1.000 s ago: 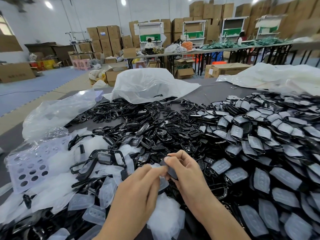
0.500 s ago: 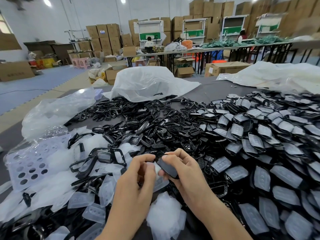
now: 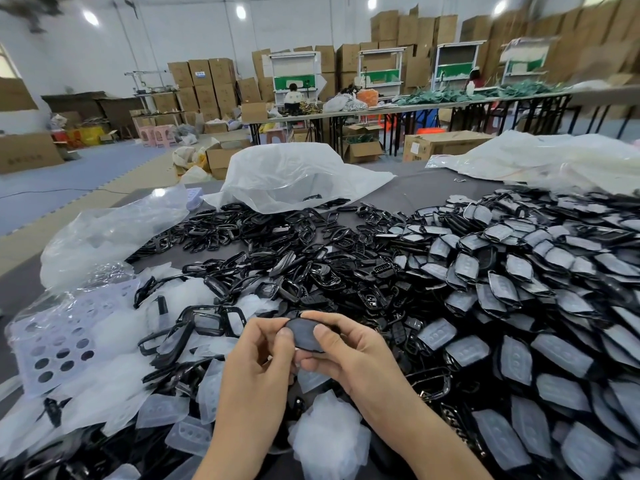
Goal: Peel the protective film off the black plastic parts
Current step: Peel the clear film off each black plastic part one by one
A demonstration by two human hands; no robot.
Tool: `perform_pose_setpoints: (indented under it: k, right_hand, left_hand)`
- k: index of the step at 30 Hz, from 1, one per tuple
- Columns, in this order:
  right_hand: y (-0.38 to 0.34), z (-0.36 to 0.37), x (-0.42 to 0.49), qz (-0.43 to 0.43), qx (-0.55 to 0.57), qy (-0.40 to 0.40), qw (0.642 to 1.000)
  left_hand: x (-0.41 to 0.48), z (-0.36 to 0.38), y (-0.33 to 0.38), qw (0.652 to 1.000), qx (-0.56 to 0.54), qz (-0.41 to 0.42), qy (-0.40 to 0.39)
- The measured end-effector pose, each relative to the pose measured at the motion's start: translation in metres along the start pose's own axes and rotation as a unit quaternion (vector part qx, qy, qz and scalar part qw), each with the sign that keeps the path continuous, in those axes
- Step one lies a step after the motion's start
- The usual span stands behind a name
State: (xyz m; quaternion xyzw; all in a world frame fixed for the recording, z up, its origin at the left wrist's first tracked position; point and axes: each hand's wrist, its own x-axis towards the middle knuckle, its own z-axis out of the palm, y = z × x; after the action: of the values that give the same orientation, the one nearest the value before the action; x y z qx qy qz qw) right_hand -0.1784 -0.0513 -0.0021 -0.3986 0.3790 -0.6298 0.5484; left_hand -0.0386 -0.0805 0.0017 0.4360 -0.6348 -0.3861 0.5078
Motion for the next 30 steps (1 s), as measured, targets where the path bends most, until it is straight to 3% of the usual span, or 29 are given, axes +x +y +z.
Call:
perform_pose_setpoints:
  k: [4,7,9,11,13,16,18,21,24,30]
  right_hand:
    - [-0.002,0.0,-0.005,-0.073,-0.205,0.014,0.976]
    - [-0.006,-0.003,-0.005,-0.09,-0.262,0.03,0.96]
    - [-0.024,-0.011,0.004,-0.119,-0.24,0.082,0.96]
    - [-0.055,-0.031,0.02,-0.167,-0.164,0.182,0.955]
    - [-0.094,-0.057,0.038,-0.209,-0.124,0.294,0.924]
    - [-0.127,-0.09,0.048,-0.197,-0.109,0.407,0.885]
    - [-0.124,-0.102,0.044,-0.165,-0.12,0.429,0.88]
    - [-0.1,-0.1,0.031,-0.161,-0.197,0.389,0.885]
    - [-0.07,-0.074,0.025,-0.154,-0.303,0.3,0.891]
    - [-0.025,-0.031,0.032,-0.104,-0.5,0.133,0.849]
  left_hand:
    - [0.0,-0.002,0.0,1.0,-0.007,0.005,-0.008]
    - [-0.003,0.001,0.003,0.999,-0.03,0.0,-0.019]
    - [-0.006,0.003,0.007,0.998,-0.044,0.009,-0.04]
    - [-0.009,0.004,0.008,0.998,-0.037,0.017,-0.055]
    - [-0.01,0.004,0.007,0.998,-0.018,0.021,-0.054]
    - [-0.009,0.003,0.004,0.999,0.02,0.024,-0.043]
    - [-0.007,0.001,-0.002,0.996,0.065,0.034,-0.041]
    - [-0.004,0.001,-0.012,0.978,0.188,0.082,-0.045]
    - [-0.001,0.002,-0.021,0.937,0.314,0.147,-0.032]
    - [0.025,0.01,-0.026,0.892,0.434,0.107,-0.073]
